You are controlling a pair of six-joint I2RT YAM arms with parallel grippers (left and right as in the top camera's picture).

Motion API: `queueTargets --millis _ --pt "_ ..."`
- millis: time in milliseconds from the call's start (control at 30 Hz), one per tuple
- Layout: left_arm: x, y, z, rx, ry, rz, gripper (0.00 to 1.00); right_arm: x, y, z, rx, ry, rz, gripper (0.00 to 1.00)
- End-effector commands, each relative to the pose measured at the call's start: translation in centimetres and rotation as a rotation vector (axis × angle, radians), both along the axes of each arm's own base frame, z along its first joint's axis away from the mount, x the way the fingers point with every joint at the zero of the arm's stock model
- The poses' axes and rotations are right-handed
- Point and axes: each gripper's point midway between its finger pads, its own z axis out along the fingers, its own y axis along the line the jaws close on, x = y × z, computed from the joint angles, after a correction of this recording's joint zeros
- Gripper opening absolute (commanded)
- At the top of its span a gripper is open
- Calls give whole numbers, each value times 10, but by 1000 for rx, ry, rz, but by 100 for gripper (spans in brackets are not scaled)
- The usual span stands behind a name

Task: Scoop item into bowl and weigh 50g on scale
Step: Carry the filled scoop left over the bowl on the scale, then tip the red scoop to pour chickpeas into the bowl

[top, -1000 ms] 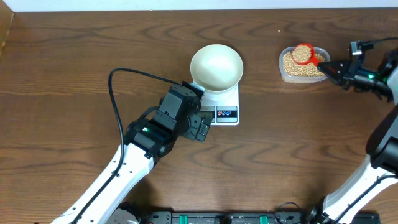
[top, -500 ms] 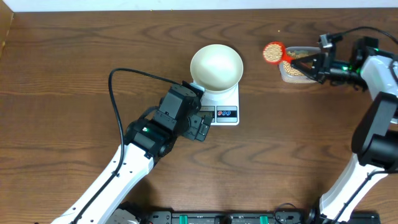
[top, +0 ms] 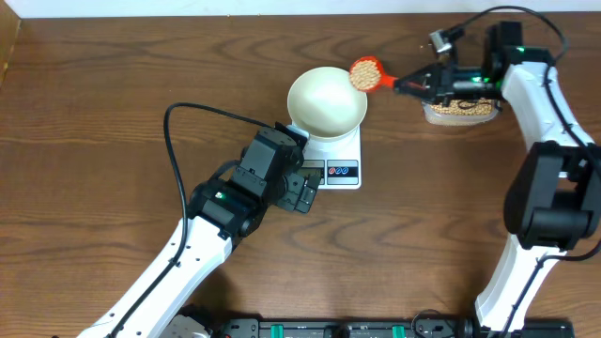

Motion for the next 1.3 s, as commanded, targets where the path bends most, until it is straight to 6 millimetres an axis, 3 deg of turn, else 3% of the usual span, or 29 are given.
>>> queueTargets --millis 0,467,767,1267 --pt "0 5 -3 12 1 15 99 -1 21 -7 -82 8 29 1" --pt "0 5 -3 12 1 15 100 -7 62 -51 -414 -69 91 1" --pt "0 5 -3 12 1 15 100 4 78 -44 -580 -180 86 1" --pt "0 5 -3 12 1 15 100 12 71 -33 -769 -280 67 1"
